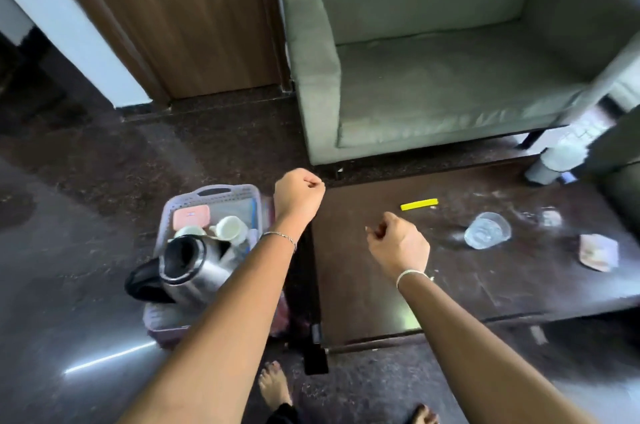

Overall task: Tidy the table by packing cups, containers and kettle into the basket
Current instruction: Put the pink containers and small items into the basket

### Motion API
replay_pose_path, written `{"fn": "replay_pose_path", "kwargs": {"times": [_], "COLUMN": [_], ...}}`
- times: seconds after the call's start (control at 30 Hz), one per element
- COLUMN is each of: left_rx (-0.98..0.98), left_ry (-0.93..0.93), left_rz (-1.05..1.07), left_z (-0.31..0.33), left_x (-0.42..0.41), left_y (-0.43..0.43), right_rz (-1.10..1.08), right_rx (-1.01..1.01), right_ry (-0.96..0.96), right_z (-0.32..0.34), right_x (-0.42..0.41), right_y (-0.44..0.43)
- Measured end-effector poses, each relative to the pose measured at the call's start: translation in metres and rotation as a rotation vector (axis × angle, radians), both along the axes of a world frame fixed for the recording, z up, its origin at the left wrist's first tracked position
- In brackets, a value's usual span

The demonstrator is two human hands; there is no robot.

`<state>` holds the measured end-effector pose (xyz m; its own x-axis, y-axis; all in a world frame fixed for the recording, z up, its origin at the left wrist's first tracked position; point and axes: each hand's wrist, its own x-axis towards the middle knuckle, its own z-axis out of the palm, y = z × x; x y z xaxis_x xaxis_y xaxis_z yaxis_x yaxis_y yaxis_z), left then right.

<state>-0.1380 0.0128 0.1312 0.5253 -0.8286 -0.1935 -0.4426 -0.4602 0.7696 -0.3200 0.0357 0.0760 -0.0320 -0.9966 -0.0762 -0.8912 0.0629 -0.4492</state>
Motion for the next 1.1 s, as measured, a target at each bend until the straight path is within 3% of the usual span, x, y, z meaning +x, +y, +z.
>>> {"fn": "replay_pose_path", "kwargs": {"times": [0.17,0.3,0.57,0.8,1.1], "left_rx": [0.044,0.108,0.173,0.234,0.442], "left_ry": [0.145,0.264,0.294,0.343,0.449], "left_rz": [0.012,-0.047,-0.244,-0.359,-0.413], "left_z": [-0.003,-0.005,-0.034,-0.076,-0.165], "left_x": [-0.138,-0.249,-0.385,-0.47,-0.55], "left_y": [0.001,-0.006,-0.039,-0.076,-0.152], "right_rz": [-0.049,-0.215,-0.467,-0.616,-0.633], "right_rx": [0.023,0.048,0.107,0.262,0.51], "right_ry": [-0.006,-0.036,-0.106,-0.153,-0.188], "right_z": [0.008,0.011,-0.004,-0.037,-0.137], "right_x": [-0.132,-0.24,-0.37,-0.462,-0.528], "right_y": [0.0,-0.009,-0.013,-0.035,-0.127]}}
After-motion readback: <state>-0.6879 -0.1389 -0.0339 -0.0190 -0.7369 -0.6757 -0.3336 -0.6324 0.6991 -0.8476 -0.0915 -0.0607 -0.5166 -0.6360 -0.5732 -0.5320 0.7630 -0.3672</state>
